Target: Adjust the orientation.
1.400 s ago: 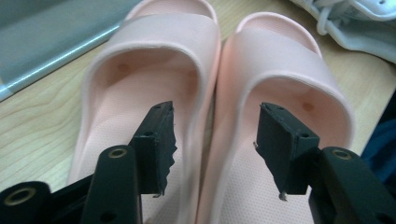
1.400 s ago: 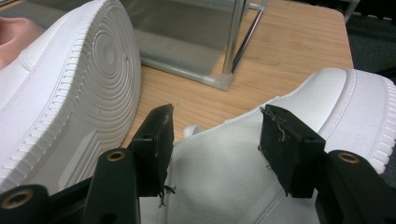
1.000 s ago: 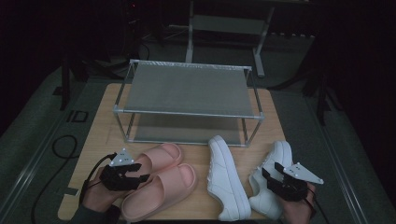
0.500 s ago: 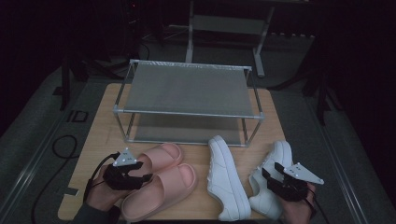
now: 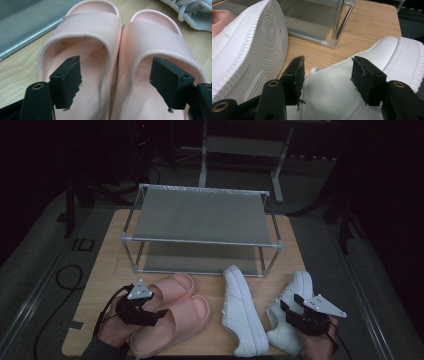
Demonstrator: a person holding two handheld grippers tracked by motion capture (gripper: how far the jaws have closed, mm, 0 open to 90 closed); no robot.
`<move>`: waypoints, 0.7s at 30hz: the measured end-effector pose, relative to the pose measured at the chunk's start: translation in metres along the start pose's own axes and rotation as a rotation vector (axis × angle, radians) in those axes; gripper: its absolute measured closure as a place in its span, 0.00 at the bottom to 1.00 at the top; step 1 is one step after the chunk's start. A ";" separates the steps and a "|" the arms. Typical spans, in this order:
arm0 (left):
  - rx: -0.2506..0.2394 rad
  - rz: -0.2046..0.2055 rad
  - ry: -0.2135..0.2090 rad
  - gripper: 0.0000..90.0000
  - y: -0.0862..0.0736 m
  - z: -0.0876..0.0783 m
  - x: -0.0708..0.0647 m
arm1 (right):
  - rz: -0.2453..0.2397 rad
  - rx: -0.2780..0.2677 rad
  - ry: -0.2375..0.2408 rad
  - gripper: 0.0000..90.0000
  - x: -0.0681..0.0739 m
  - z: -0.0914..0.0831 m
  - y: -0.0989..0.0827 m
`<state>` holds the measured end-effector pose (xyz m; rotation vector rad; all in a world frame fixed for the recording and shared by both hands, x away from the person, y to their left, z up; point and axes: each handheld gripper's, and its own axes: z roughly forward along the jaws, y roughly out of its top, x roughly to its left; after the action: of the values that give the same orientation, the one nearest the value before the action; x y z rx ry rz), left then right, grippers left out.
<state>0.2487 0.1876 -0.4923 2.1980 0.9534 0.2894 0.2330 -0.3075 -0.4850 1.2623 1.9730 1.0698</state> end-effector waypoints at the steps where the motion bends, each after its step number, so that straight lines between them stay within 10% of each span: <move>1: 0.000 -0.002 0.002 0.27 0.000 0.001 0.000 | 0.000 0.000 0.000 0.48 0.000 0.000 0.000; 21: 0.054 0.065 -0.050 0.45 0.003 0.022 -0.006 | 0.000 -0.001 0.002 0.48 0.000 0.000 0.000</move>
<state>0.2563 0.1701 -0.5058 2.2780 0.8735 0.2402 0.2331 -0.3076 -0.4850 1.2614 1.9736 1.0717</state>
